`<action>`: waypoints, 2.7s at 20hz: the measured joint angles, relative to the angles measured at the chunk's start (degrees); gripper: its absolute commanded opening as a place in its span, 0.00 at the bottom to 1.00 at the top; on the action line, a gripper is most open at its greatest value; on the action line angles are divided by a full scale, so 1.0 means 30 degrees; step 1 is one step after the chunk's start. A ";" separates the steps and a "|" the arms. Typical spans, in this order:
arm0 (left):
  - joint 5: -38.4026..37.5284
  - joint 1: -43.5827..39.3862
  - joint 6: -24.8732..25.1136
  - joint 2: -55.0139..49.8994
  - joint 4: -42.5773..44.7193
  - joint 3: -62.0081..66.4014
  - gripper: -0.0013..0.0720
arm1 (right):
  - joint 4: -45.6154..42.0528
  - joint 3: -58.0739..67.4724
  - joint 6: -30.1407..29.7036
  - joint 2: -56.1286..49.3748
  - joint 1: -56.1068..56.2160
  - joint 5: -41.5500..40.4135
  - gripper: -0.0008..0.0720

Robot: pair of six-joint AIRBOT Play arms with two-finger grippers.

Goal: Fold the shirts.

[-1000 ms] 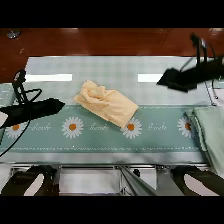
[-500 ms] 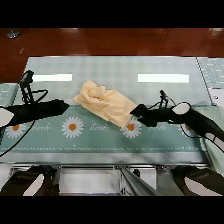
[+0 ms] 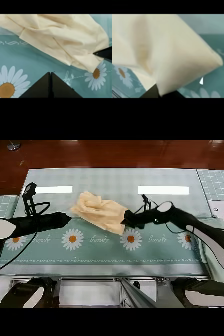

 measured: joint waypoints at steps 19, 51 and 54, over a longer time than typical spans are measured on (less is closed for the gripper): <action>-0.0007 -0.0007 0.0000 0.0000 -0.0007 0.0000 0.05 | -1.3792 2.1587 0.4175 0.2484 -1.2633 1.8411 0.04; -0.3541 -0.0954 0.0401 -0.8189 0.1705 1.5701 0.05 | -1.3406 1.2735 0.1705 0.3730 -0.8743 0.9785 0.04; -0.3912 -0.1727 -0.0969 -0.8750 0.4721 1.3602 0.05 | -1.6517 1.0856 0.2397 0.2229 -0.5340 0.8233 0.04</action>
